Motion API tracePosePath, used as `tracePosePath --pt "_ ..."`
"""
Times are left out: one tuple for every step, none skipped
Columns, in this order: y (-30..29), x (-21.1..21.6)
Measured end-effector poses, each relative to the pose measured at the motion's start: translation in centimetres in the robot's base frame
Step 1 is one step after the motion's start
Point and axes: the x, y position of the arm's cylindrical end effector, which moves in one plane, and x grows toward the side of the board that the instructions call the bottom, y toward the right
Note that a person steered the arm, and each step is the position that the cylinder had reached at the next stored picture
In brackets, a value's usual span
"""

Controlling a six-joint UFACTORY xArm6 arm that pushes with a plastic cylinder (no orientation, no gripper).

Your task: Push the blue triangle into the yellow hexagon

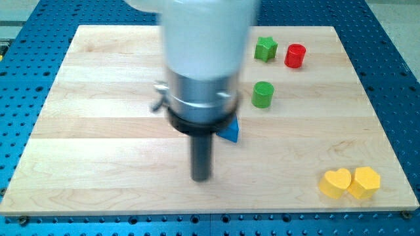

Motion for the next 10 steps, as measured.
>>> tracePosePath --pt "-1.1 -5.9" --pt "6.6 -6.3" --pt "17.7 -3.0" --pt "10.6 -4.3" --pt "8.7 -7.4" --pt "17.6 -7.5" --pt "21.4 -6.4" --pt "22.4 -7.7" --pt "26.2 -5.4" --pt "26.5 -1.0"
